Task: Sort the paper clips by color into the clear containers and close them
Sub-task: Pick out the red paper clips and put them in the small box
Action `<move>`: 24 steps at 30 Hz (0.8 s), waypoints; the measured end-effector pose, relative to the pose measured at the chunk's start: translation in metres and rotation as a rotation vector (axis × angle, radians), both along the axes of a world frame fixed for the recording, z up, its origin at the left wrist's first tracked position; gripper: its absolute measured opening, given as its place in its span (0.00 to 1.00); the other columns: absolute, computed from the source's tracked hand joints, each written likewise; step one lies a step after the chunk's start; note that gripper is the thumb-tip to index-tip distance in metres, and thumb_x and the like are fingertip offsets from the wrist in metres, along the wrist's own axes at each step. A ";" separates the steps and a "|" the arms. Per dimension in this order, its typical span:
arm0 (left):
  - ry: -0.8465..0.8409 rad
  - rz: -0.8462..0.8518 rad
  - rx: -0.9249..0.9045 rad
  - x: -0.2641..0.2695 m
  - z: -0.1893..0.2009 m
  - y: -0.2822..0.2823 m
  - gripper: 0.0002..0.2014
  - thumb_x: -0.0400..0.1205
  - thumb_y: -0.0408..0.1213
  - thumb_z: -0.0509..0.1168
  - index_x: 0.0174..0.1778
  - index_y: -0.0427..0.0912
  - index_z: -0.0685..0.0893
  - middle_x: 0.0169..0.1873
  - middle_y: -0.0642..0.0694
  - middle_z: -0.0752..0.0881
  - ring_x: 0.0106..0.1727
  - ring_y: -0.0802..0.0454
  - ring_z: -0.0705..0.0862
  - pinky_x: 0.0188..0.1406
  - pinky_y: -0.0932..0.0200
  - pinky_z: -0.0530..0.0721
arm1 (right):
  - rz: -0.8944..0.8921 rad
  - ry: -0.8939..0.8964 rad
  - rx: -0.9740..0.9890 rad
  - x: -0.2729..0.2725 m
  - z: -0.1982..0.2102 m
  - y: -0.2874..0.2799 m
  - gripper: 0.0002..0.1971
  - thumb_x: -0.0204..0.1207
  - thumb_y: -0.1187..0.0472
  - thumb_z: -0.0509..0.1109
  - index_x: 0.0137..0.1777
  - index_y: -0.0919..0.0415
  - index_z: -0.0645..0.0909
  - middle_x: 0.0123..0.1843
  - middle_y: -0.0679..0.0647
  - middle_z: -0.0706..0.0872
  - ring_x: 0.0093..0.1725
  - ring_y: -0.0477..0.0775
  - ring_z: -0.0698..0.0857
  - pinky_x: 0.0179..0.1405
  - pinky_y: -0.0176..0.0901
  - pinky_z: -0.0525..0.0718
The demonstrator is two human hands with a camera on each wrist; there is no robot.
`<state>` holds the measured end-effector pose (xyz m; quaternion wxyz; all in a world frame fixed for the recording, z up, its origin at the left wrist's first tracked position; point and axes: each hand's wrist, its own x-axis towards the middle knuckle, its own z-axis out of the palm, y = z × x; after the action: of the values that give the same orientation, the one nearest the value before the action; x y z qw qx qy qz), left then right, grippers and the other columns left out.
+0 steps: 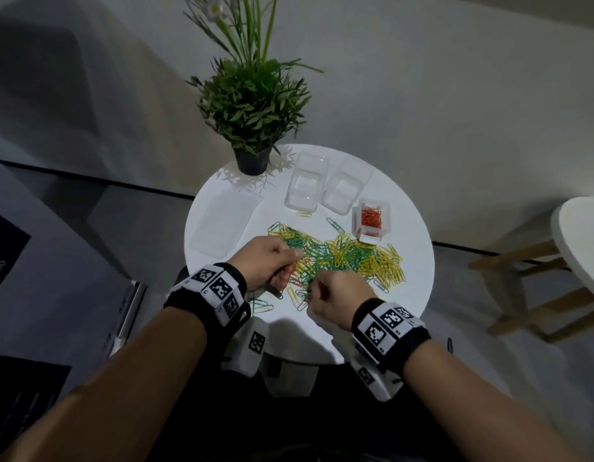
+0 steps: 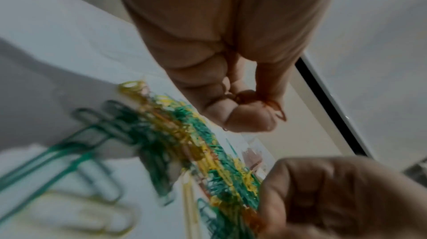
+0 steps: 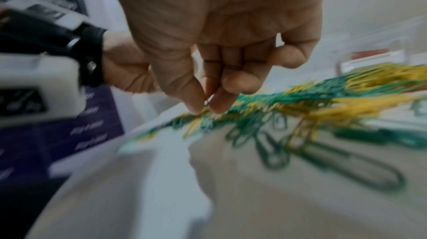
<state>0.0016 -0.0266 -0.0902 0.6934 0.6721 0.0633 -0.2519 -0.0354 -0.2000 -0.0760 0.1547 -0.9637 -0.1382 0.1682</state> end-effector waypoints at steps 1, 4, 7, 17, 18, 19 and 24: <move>-0.042 -0.011 0.030 0.006 0.007 -0.007 0.16 0.82 0.38 0.67 0.30 0.39 0.73 0.22 0.40 0.76 0.20 0.49 0.73 0.22 0.60 0.76 | -0.089 -0.019 0.074 0.007 0.006 -0.007 0.02 0.70 0.61 0.68 0.37 0.54 0.80 0.35 0.49 0.86 0.38 0.53 0.83 0.39 0.41 0.79; -0.165 -0.041 0.128 0.029 0.029 -0.033 0.16 0.83 0.39 0.66 0.31 0.38 0.72 0.20 0.45 0.77 0.22 0.49 0.75 0.20 0.62 0.77 | -0.396 -0.092 0.269 0.042 0.025 -0.039 0.08 0.68 0.65 0.72 0.31 0.54 0.78 0.33 0.51 0.86 0.36 0.52 0.83 0.38 0.40 0.80; -0.216 -0.078 0.150 0.051 0.042 -0.058 0.16 0.84 0.40 0.66 0.32 0.39 0.71 0.18 0.47 0.77 0.29 0.44 0.80 0.24 0.59 0.79 | -0.673 -0.159 0.398 0.086 0.035 -0.072 0.10 0.65 0.68 0.75 0.28 0.59 0.78 0.33 0.57 0.87 0.36 0.57 0.85 0.40 0.49 0.85; -0.353 -0.075 0.423 0.114 0.040 -0.132 0.14 0.82 0.45 0.66 0.33 0.44 0.74 0.27 0.47 0.82 0.28 0.50 0.80 0.35 0.56 0.81 | -0.830 -0.023 0.520 0.132 0.024 -0.112 0.09 0.74 0.63 0.75 0.33 0.58 0.85 0.26 0.51 0.83 0.23 0.47 0.75 0.24 0.35 0.72; -0.366 -0.071 0.459 0.117 0.039 -0.137 0.14 0.82 0.44 0.66 0.33 0.45 0.74 0.29 0.49 0.81 0.30 0.52 0.79 0.34 0.58 0.78 | -0.840 -0.039 0.529 0.129 0.023 -0.117 0.08 0.74 0.63 0.75 0.33 0.58 0.85 0.25 0.51 0.82 0.22 0.47 0.75 0.23 0.34 0.71; -0.376 -0.080 0.495 0.119 0.038 -0.141 0.13 0.82 0.44 0.66 0.33 0.46 0.74 0.32 0.50 0.81 0.33 0.53 0.79 0.35 0.59 0.76 | -0.846 -0.052 0.541 0.126 0.022 -0.122 0.09 0.74 0.63 0.75 0.32 0.58 0.85 0.26 0.52 0.83 0.20 0.46 0.75 0.21 0.33 0.71; -0.325 -0.161 0.470 0.123 0.032 -0.150 0.09 0.85 0.37 0.56 0.45 0.44 0.82 0.45 0.41 0.88 0.46 0.41 0.87 0.48 0.48 0.87 | -0.849 -0.014 0.645 0.107 0.015 -0.127 0.08 0.73 0.66 0.75 0.32 0.63 0.86 0.33 0.58 0.88 0.18 0.45 0.74 0.21 0.33 0.75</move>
<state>0.1247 -0.1767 -0.0583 0.4975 0.8487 -0.0455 -0.1736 0.0721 -0.3272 -0.0610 0.4966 -0.8395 0.2182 0.0333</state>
